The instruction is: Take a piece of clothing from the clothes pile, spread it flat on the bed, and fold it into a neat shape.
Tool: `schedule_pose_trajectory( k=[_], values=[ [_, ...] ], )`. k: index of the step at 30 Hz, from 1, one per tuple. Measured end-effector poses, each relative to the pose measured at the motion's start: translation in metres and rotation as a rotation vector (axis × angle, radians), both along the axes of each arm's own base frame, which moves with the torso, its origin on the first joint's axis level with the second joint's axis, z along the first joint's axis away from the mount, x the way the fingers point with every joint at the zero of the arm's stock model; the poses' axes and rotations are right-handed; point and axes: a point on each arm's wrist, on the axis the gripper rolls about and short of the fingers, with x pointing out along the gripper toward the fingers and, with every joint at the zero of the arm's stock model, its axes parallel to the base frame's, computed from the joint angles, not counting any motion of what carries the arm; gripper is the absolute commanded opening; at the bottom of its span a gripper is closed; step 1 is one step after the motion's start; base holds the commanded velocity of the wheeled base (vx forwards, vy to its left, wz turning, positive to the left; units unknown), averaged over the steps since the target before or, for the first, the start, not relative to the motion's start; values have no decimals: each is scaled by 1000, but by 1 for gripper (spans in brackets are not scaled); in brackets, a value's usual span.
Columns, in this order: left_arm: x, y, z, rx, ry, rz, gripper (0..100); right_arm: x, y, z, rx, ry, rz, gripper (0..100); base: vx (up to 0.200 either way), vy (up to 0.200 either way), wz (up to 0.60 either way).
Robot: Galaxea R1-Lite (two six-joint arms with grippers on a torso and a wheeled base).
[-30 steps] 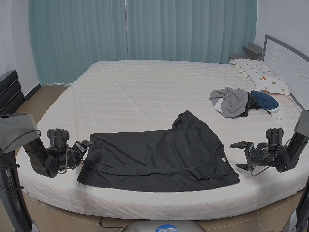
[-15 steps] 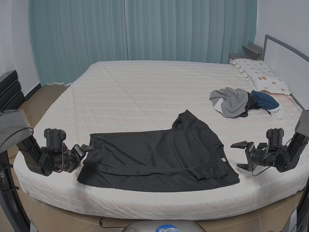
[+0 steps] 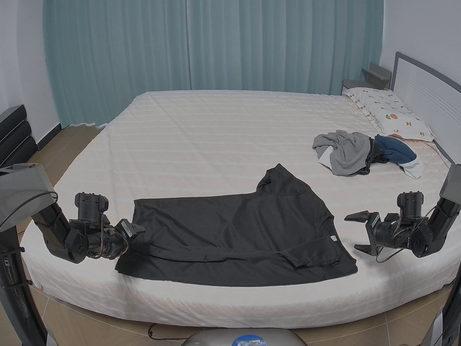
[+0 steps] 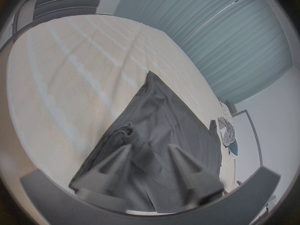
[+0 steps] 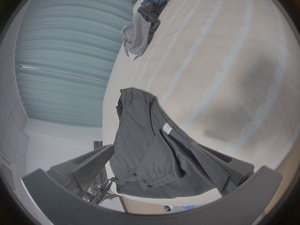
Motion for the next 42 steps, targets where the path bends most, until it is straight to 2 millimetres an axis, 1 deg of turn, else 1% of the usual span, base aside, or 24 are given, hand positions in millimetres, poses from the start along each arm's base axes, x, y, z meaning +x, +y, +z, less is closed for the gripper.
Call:
schedule_pose_trajectory(
  k=[10, 18, 22, 25, 26, 37, 42],
  values=[
    [4, 7, 4, -11, -18, 35, 0, 0, 0, 2, -65, -24, -9, 100, 0, 0, 0],
    [11, 14, 11, -102, -30, 131, 0, 3, 11, 4, -127, -56, 25, 100, 0, 0, 0],
    [5, 15, 14, -114, -24, 120, 0, 4, 15, 3, -158, -65, 37, 100, 0, 0, 0],
    [-1, 15, 15, -92, -26, 80, 0, 3, 16, 3, -161, -62, 42, 100, 0, 0, 0],
    [-2, 16, 15, -83, -27, 68, 100, 3, 16, 2, -162, -60, 43, 100, 0, 0, 0],
    [-14, 17, 13, 5, -22, -3, 100, 0, 16, -1, -164, -44, 44, 100, 0, 0, 0],
    [-14, 14, 9, 9, -10, -13, 100, 0, 17, -1, -169, -47, 49, 100, 0, 0, 0]
  ],
)
